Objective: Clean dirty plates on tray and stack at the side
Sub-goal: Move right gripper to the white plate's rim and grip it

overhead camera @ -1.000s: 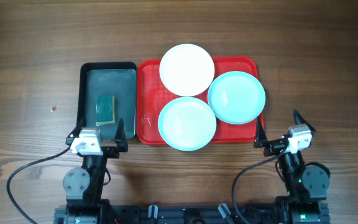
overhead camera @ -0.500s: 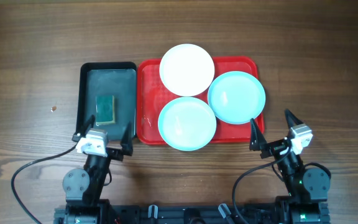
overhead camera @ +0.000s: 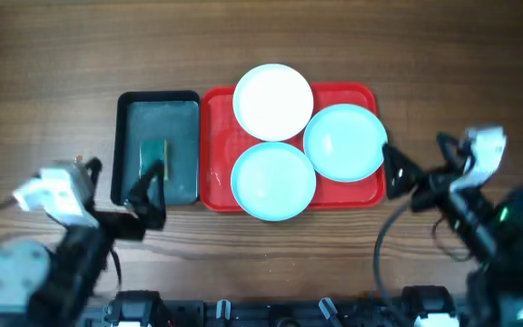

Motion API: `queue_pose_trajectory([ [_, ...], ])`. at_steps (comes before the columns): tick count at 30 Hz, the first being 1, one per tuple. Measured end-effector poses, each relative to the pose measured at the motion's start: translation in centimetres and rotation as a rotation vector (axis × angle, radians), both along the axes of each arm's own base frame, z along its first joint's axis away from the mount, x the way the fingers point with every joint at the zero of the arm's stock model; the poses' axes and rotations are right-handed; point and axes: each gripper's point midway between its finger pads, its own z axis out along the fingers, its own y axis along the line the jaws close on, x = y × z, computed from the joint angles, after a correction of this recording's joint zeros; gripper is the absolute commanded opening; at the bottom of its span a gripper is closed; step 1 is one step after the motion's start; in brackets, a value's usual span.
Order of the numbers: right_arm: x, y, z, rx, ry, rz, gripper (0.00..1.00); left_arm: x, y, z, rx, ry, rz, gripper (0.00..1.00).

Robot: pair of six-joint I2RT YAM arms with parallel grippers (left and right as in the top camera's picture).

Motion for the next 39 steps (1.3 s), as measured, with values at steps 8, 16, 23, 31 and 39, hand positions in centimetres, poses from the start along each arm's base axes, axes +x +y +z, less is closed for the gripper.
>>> queue_pose_trajectory([
  [8,8.2,1.1,0.6,-0.015,0.435,0.081,0.84,5.5,0.1,-1.6,0.035,0.668,0.002,1.00],
  [16,12.9,5.2,-9.2,-0.054,0.705,0.177,0.64,9.6,0.4,-9.3,0.066,0.985,0.015,0.70],
  [23,18.0,8.9,-19.5,-0.213,0.790,0.176,0.50,12.5,1.5,-15.0,0.120,1.156,0.063,0.68],
  [31,21.1,9.6,-26.6,-0.223,0.824,0.168,0.31,15.4,1.9,-14.7,0.129,1.054,0.090,0.60],
  [39,22.4,11.0,-26.3,-0.234,0.741,0.172,0.31,15.4,2.3,-14.7,0.147,1.052,0.111,0.61],
])
